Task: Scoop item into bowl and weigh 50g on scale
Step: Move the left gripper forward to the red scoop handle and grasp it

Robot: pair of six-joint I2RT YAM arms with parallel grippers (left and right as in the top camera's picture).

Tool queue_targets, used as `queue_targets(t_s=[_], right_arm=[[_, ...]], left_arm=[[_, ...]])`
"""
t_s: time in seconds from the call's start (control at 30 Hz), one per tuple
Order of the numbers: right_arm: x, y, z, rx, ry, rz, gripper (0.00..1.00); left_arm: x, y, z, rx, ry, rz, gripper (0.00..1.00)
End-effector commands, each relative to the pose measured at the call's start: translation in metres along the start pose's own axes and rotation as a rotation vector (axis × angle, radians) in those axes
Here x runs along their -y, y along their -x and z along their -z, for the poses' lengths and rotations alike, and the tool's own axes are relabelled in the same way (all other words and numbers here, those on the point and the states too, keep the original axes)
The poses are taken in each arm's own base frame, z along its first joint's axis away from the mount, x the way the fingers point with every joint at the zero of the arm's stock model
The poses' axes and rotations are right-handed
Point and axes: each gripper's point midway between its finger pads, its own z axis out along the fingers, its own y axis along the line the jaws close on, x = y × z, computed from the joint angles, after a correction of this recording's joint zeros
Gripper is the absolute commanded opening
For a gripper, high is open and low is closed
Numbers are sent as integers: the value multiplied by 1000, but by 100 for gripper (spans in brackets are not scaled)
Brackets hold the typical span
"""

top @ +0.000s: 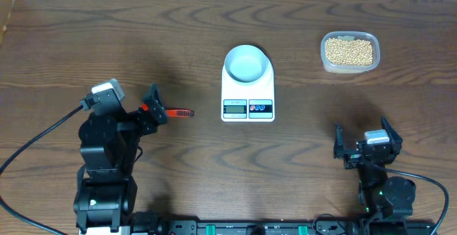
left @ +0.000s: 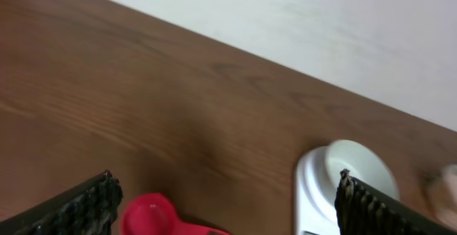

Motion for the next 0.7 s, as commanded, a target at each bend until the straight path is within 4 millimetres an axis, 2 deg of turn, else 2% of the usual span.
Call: queue_targets(t_s=[0.0,0.17,0.3,0.37,0.47,0.5,0.6,0.67], right_arm=[[-2,-1,0,3,8,0,99],[-2,-1,0,2,8,0,99],[-2,-1,0,2,8,0,99],[-2,-1,0,3,8,0,99],[-2,-1,0,2,8,0,99],[-2,-1,0,3,8,-1,99],[-2,-1,0,3,8,-1,99],[-2,-1,0,2,8,0,99]], left_arm=[[15,-8,6,-65,-80,14,98],[17,-13,6,-88,-94,16,98],[20,-2,6,-43,-109,12,99],[18,-1,5,-40,-94,28,89],[0,-8,1,-60,7,130,88],[-14,-16,-2,-83,86,183,88],[-38,-34,-10,-136,229,278,88],[-48,-46,-17,-179,289,308,88]])
